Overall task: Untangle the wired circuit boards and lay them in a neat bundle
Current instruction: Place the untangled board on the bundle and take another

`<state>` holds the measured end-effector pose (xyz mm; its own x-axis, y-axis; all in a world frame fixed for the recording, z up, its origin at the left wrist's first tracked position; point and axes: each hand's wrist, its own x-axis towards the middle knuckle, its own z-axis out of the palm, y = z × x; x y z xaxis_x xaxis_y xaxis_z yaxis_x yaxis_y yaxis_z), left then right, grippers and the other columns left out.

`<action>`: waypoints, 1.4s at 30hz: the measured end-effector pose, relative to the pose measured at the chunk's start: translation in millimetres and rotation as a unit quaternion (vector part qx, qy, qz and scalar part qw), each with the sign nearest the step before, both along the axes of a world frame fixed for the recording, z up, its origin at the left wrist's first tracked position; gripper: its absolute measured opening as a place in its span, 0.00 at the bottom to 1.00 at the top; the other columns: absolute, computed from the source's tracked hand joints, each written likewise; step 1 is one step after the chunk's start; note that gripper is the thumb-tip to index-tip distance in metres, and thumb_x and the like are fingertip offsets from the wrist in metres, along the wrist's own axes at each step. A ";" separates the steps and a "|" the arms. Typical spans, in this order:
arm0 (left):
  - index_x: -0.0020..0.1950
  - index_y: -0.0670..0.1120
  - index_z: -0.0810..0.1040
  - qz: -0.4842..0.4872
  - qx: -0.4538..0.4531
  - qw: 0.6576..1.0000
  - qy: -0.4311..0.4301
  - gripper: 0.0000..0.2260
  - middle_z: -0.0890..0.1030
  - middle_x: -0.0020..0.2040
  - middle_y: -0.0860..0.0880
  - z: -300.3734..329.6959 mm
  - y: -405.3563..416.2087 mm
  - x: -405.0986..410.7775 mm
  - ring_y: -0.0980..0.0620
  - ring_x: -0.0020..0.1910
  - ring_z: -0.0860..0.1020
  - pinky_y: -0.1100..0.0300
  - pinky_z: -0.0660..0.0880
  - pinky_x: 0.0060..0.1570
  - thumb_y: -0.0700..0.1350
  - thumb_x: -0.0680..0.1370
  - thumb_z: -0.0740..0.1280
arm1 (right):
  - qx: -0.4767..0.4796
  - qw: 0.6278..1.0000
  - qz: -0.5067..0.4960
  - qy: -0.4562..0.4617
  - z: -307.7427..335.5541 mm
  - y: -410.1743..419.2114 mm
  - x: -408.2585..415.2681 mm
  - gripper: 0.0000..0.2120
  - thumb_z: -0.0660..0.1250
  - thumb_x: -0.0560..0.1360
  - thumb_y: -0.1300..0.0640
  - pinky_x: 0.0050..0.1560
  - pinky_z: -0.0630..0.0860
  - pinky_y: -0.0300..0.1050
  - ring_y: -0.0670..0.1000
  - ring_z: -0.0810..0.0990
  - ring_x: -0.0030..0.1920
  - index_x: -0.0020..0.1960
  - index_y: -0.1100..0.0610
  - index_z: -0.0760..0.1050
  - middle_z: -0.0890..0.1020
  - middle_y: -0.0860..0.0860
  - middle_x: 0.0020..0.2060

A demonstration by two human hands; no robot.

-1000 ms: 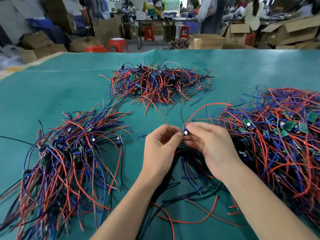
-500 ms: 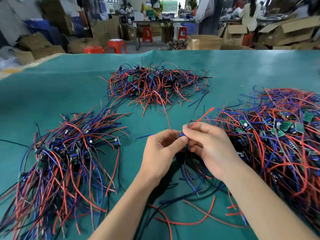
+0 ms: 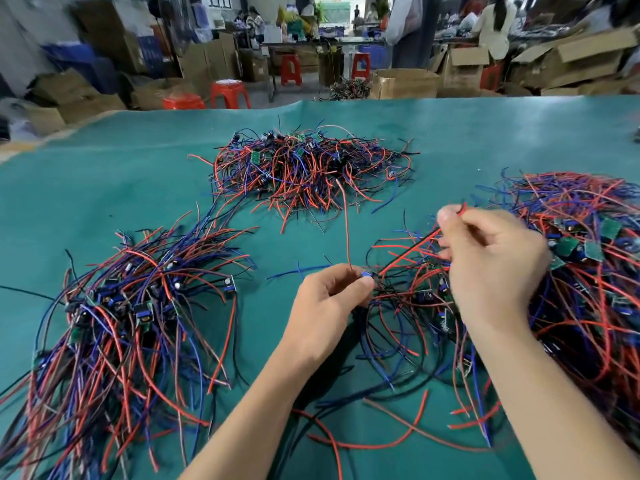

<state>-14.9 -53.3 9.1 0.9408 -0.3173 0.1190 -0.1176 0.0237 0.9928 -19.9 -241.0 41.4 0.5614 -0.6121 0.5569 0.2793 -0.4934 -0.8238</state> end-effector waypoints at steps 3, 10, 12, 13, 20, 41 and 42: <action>0.41 0.48 0.81 0.029 -0.023 0.999 0.008 0.06 0.80 0.36 0.51 1.0 1.0 1.4 0.52 0.37 0.77 0.57 0.74 0.48 0.49 0.74 0.69 | 0.117 0.987 -0.030 -0.108 14.7 -13.6 -2.4 0.06 0.70 0.77 0.56 0.35 0.82 0.49 0.47 0.84 0.29 0.42 0.49 0.83 0.83 0.44 0.29; 0.46 0.43 0.80 0.118 -0.059 0.991 0.001 0.04 0.80 0.35 0.50 0.5 -0.3 4.5 0.55 0.31 0.78 0.64 0.76 0.38 0.39 0.80 0.68 | 0.045 0.980 0.154 0.119 -1.3 35.3 -6.0 0.09 0.70 0.69 0.43 0.35 0.83 0.55 0.47 0.85 0.32 0.40 0.49 0.82 0.85 0.48 0.32; 0.46 0.45 0.82 0.092 -0.027 0.995 -0.030 0.05 0.83 0.36 0.52 -0.4 0.3 4.9 0.55 0.34 0.79 0.60 0.77 0.41 0.37 0.79 0.68 | -0.023 0.949 0.232 0.211 -10.9 53.8 -9.1 0.14 0.70 0.66 0.37 0.41 0.83 0.55 0.44 0.85 0.38 0.42 0.46 0.83 0.86 0.43 0.36; 0.46 0.46 0.83 0.077 -0.015 0.996 -0.042 0.07 0.84 0.38 0.51 -0.2 0.8 4.5 0.55 0.36 0.79 0.60 0.78 0.43 0.36 0.78 0.68 | -0.024 0.944 0.249 0.215 -13.8 57.9 -8.8 0.14 0.71 0.66 0.37 0.43 0.83 0.55 0.45 0.85 0.39 0.43 0.46 0.84 0.86 0.43 0.37; 0.46 0.48 0.85 0.087 0.001 0.996 -0.023 0.10 0.84 0.35 0.52 3.8 1.5 1.4 0.57 0.33 0.79 0.69 0.73 0.38 0.40 0.81 0.64 | 0.036 0.951 0.259 0.165 -14.4 53.2 -9.1 0.07 0.76 0.67 0.45 0.43 0.82 0.56 0.52 0.86 0.40 0.42 0.47 0.87 0.88 0.48 0.38; 0.36 0.48 0.82 0.074 0.033 0.996 -0.036 0.08 0.84 0.35 0.49 1.2 -4.0 -1.4 0.56 0.34 0.78 0.61 0.76 0.40 0.42 0.74 0.66 | -0.166 0.903 0.006 0.396 131.6 -105.2 -34.5 0.14 0.79 0.61 0.38 0.21 0.72 0.41 0.48 0.79 0.23 0.36 0.48 0.84 0.82 0.47 0.24; 0.35 0.49 0.82 0.078 0.044 0.995 -0.040 0.08 0.84 0.35 0.50 1.2 -4.2 -1.6 0.55 0.34 0.78 0.58 0.76 0.42 0.44 0.72 0.65 | -0.232 0.869 -0.031 0.436 133.9 -109.8 -34.5 0.12 0.79 0.64 0.40 0.27 0.79 0.48 0.53 0.82 0.27 0.35 0.47 0.84 0.83 0.50 0.26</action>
